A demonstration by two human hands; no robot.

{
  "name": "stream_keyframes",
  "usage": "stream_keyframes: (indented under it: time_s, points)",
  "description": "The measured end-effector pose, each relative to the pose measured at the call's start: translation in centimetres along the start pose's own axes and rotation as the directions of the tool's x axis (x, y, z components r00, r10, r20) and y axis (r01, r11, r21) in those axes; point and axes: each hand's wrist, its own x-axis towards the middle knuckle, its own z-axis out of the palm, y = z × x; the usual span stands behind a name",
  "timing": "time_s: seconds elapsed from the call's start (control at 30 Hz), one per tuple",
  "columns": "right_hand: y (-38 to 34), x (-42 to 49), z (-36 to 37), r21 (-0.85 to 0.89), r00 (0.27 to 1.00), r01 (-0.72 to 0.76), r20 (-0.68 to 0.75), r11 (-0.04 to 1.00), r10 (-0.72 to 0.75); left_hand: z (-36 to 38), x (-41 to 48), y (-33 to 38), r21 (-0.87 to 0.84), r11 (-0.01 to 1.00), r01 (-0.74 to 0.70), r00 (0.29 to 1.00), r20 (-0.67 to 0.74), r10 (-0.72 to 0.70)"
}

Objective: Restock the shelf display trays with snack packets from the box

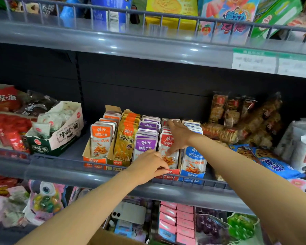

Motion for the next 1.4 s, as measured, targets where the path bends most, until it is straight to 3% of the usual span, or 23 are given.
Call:
stream_keyframes:
  time_s: [0.07, 0.3, 0.63, 0.83, 0.97, 1.13, 1.27, 1.4]
  points:
    - [-0.3, -0.2, 0.2, -0.013, 1.000, 0.017, 0.010, 1.000, -0.017, 0.1, 0.0, 0.0, -0.005, 1.000, 0.000, 1.000, -0.007, 0.000]
    - [-0.2, 0.1, 0.4, 0.012, 0.986, 0.009, -0.165, 1.000, -0.007, 0.1, -0.2, 0.1, -0.018, 1.000, 0.014, 1.000, -0.013, -0.014]
    - [0.4, 1.2, 0.2, 0.012, 1.000, -0.020, 0.013, 1.000, 0.019, 0.1, -0.2, 0.2, -0.017, 1.000, 0.009, 1.000, -0.021, -0.009]
    - [0.5, 0.8, 0.6, 0.039, 0.990, -0.039, -0.136, 0.998, 0.044, 0.3, -0.3, 0.1, -0.014, 1.000, 0.012, 1.000, -0.018, -0.012]
    - [0.7, 0.7, 0.6, 0.075, 0.997, -0.029, -0.071, 0.997, 0.035, 0.4, -0.2, 0.1, -0.018, 1.000, 0.008, 0.999, -0.031, -0.009]
    - [0.4, 0.6, 0.6, 0.065, 0.995, -0.019, -0.095, 0.998, 0.025, 0.5, -0.2, 0.3, 0.000, 1.000, 0.009, 0.999, -0.037, -0.009]
    - [1.0, 0.2, -0.8, 0.219, 0.998, -0.023, -0.058, 0.975, 0.037, 0.4, -0.2, 0.6, 0.008, 1.000, 0.012, 0.999, -0.039, -0.011]
    - [3.5, -2.4, -3.2, 0.434, 0.992, 0.022, -0.118, 0.901, 0.033, 0.3, -0.1, 1.4, -0.031, 0.999, 0.036, 0.999, -0.034, -0.037]
